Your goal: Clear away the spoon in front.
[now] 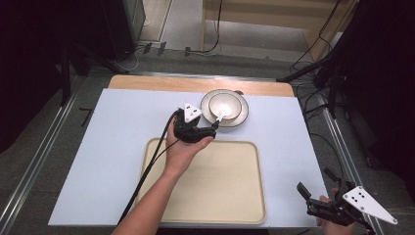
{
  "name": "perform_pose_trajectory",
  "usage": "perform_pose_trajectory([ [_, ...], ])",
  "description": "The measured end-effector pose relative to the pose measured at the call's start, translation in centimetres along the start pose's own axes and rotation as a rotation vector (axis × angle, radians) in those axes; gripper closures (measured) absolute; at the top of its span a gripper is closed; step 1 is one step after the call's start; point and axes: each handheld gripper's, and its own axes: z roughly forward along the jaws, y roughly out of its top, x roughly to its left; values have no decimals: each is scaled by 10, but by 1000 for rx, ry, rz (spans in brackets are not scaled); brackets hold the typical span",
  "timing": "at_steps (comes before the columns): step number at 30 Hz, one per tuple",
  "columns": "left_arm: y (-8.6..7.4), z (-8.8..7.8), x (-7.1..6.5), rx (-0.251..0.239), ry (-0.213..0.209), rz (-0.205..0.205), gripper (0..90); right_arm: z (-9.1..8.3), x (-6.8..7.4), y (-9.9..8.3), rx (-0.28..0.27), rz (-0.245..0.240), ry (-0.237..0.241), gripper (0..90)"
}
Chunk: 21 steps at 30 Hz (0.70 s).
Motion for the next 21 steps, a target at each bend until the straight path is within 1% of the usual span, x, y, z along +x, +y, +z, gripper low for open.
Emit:
perform_pose_trajectory([
  [2,0,1,0,4,-2,2,211,0,0,0,0,1,1,0],
  [5,-2,8,-2,16,-8,-2,239,-1,-1,-1,-2,7,0,0],
  [7,-2,10,-3,13,-11,-8,273,-1,-2,-1,-3,7,1,0],
  [9,-1,15,-5,15,-33,-2,306,-1,-1,-1,-3,7,4,0],
  [10,-1,17,-6,13,-43,-11,328,-1,-1,-1,-4,6,4,0],
  [11,-1,17,-6,13,-43,-11,350,-1,-1,-1,-4,6,4,0],
  [12,-1,20,-7,18,-50,-11,371,-1,-2,-1,-4,9,3,0],
  [14,-1,22,-7,19,-48,-11,400,-1,-2,-1,-5,8,5,0],
  [15,-1,25,-8,17,-51,-13,400,-1,-2,-1,-5,8,5,0],
  [17,-1,29,-8,23,-45,-15,437,-1,-2,-1,-4,11,8,0],
  [18,-2,31,-8,22,-46,-21,437,-1,-2,-1,-4,11,8,0],
  [19,-2,32,-8,22,-42,-22,454,-1,-3,-1,-5,11,9,0],
  [20,-2,34,-8,23,-41,-29,494,-1,-3,-1,-6,13,12,0],
  [21,-2,35,-7,26,-40,-38,494,-1,-3,-1,-6,13,12,0],
])
